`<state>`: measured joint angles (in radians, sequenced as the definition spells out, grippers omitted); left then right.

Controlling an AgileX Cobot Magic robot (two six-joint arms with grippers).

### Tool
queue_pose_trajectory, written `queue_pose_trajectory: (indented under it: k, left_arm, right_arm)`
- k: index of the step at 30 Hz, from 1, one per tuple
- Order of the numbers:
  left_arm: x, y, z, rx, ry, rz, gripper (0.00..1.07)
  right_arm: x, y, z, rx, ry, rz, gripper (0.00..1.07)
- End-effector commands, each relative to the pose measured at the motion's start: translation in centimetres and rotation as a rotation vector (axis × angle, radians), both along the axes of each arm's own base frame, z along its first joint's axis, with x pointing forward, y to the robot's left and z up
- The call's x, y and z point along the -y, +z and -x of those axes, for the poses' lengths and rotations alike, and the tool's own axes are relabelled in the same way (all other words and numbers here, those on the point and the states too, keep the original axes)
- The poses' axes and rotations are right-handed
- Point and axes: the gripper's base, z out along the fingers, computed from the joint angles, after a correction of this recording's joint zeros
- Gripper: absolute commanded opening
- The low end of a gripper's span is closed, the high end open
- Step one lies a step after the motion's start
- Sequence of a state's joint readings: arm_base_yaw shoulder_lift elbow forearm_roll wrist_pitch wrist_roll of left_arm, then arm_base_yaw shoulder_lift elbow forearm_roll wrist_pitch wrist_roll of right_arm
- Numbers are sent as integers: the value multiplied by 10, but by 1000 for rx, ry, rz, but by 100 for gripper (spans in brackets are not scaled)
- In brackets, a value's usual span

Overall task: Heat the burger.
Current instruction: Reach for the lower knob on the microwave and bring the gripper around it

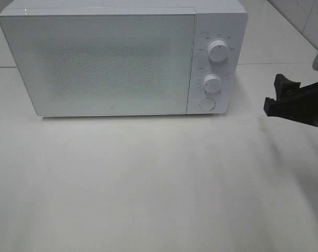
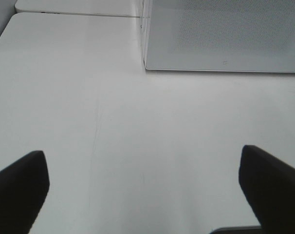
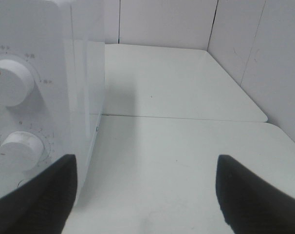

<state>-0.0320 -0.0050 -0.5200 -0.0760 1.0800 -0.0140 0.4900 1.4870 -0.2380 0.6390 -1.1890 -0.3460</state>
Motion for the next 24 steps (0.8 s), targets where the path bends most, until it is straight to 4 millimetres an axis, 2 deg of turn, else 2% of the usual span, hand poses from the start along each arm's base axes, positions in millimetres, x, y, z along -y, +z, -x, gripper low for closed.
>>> queue_pose_trajectory:
  k: [1, 2, 3, 5, 6, 11, 24]
  left_arm:
    - [0, 0, 3, 33, 0, 6, 98]
    - [0, 0, 3, 33, 0, 6, 98]
    - [0, 0, 3, 33, 0, 6, 98]
    - [0, 0, 3, 33, 0, 6, 98]
    - [0, 0, 3, 33, 0, 6, 98]
    - [0, 0, 3, 33, 0, 6, 98]
    - [0, 0, 3, 33, 0, 6, 98]
  right_arm:
    - [-15, -1, -2, 52, -5, 22, 75]
    - [-15, -1, -2, 52, -5, 22, 75]
    - [-26, -5, -5, 38, 13, 22, 75]
    - [-30, -6, -6, 34, 19, 21, 75]
    - [-41, -9, -9, 25, 41, 20, 75]
    - [-60, -14, -19, 22, 67, 18, 75]
    - [-87, -24, -47, 31, 64, -39, 75]
